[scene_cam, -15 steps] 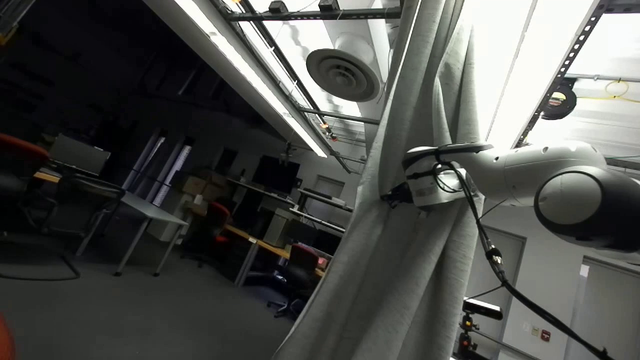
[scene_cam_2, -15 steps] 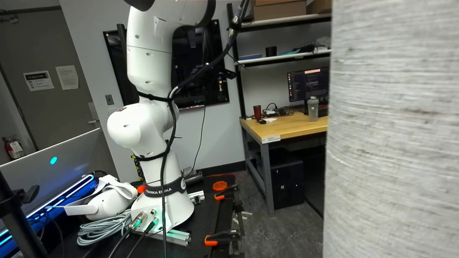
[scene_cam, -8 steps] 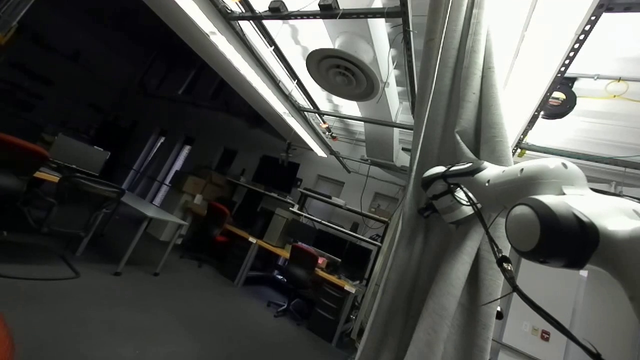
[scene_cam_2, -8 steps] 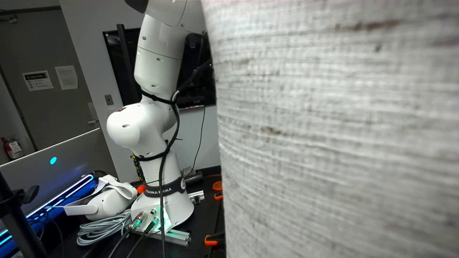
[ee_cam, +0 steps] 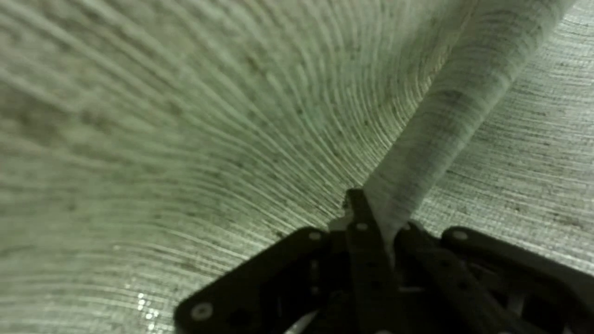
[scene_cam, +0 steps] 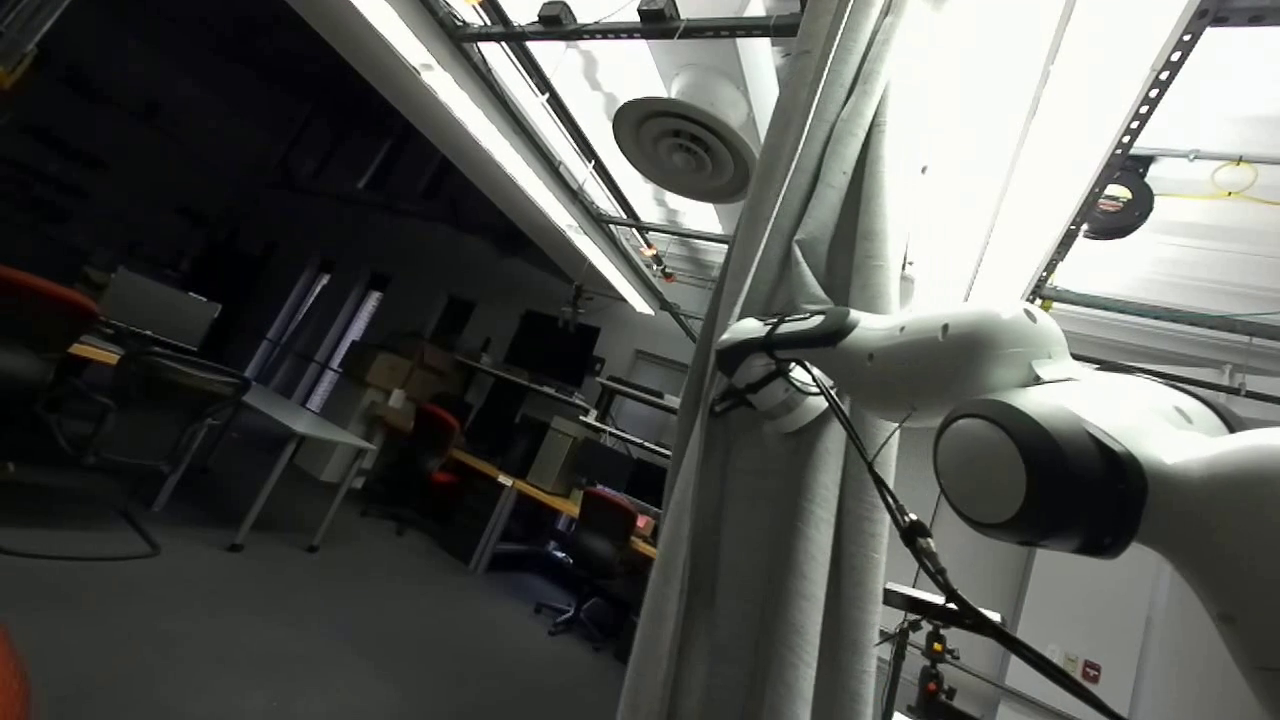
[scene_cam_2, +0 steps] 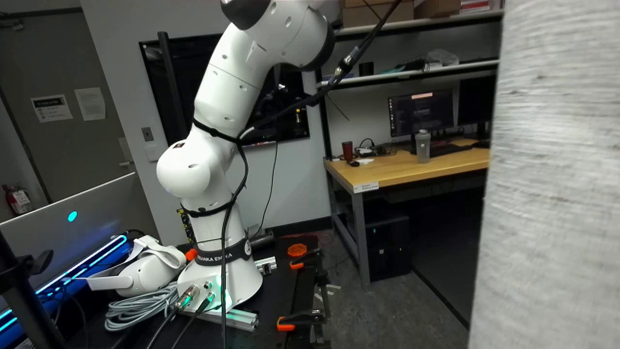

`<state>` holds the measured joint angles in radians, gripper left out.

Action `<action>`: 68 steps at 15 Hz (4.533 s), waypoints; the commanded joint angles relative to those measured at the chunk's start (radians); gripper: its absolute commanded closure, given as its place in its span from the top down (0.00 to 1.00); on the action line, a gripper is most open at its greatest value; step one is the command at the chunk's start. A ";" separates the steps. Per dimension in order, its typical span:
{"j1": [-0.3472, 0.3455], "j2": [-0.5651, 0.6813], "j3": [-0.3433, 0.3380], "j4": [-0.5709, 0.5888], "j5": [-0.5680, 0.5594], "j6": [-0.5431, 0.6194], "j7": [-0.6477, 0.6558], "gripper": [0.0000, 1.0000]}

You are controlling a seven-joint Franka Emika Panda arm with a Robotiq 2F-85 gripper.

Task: Draw the curtain to the right

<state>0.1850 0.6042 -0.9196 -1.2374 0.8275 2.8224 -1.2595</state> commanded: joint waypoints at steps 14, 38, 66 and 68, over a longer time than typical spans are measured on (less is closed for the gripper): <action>0.332 -0.210 -0.085 -0.080 -0.120 -0.756 0.371 0.01; 0.405 -0.315 -0.124 -0.112 -0.322 -1.112 0.290 0.01; 0.297 -0.827 0.438 -0.696 -0.636 -0.861 0.458 1.00; 0.148 -0.858 0.585 -0.765 -0.599 -0.807 0.442 1.00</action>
<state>0.5119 -0.1549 -0.5222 -1.8726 0.2231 1.9256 -0.8224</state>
